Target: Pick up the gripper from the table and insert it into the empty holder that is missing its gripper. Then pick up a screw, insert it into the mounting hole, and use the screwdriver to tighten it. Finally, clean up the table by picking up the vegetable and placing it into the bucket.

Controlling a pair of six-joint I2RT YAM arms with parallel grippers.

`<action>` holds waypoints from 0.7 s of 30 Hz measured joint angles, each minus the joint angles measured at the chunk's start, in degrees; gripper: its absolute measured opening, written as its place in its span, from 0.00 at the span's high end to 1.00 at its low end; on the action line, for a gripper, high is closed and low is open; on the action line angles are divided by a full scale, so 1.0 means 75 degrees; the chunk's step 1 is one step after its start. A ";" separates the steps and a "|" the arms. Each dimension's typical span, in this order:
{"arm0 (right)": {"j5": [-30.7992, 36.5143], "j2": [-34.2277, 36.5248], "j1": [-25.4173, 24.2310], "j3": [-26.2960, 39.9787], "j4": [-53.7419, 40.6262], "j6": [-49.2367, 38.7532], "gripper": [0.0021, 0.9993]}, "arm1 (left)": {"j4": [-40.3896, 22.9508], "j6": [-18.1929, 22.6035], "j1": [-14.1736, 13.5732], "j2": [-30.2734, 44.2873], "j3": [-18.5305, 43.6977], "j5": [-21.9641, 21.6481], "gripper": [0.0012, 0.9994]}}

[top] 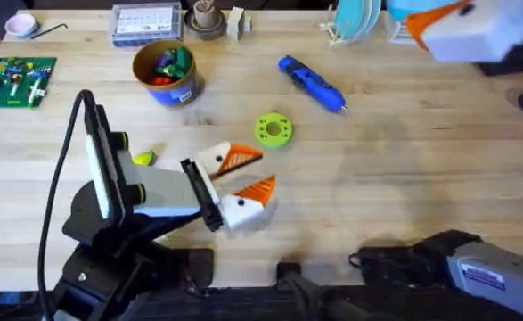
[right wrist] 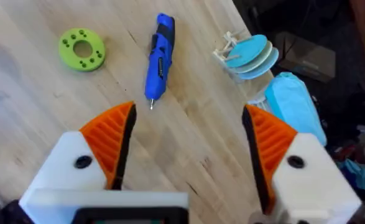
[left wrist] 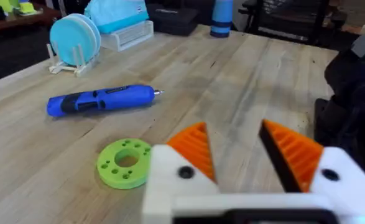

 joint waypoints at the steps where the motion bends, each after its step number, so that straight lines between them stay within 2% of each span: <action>1: 0.0001 -0.0159 0.0000 0.0000 -0.0110 0.0000 0.01 | 0.0000 0.0000 0.0000 0.0000 0.0000 0.0000 0.44; 3: 0.0004 -0.0413 0.0000 0.0000 -0.0370 0.0000 0.00 | 0.0000 0.0003 0.0000 -0.0001 0.0000 -0.0002 0.12; 4: 0.0004 -0.0523 0.0000 0.0003 -0.0525 0.0000 0.01 | 0.0000 -0.0018 0.0000 -0.0003 0.0000 -0.0005 0.04; 6: 0.0017 -0.0678 0.0000 0.0002 -0.0830 0.0000 0.00 | 0.0000 -0.0003 0.0000 -0.0002 0.0000 -0.0012 0.01; 16: 0.0030 -0.0868 0.0000 0.0000 -0.1933 0.0010 0.00 | 0.0000 0.0000 0.0000 -0.0003 0.0000 -0.0020 0.01; 17: 0.0029 -0.0870 0.0000 0.0000 -0.1979 0.0037 0.01 | -0.0001 -0.0027 0.0000 -0.0003 0.0000 -0.0018 0.07; 21: 0.0029 -0.0875 0.0000 0.0000 -0.2017 0.0159 0.01 | -0.0003 -0.0014 0.0000 0.0000 0.0000 -0.0022 0.72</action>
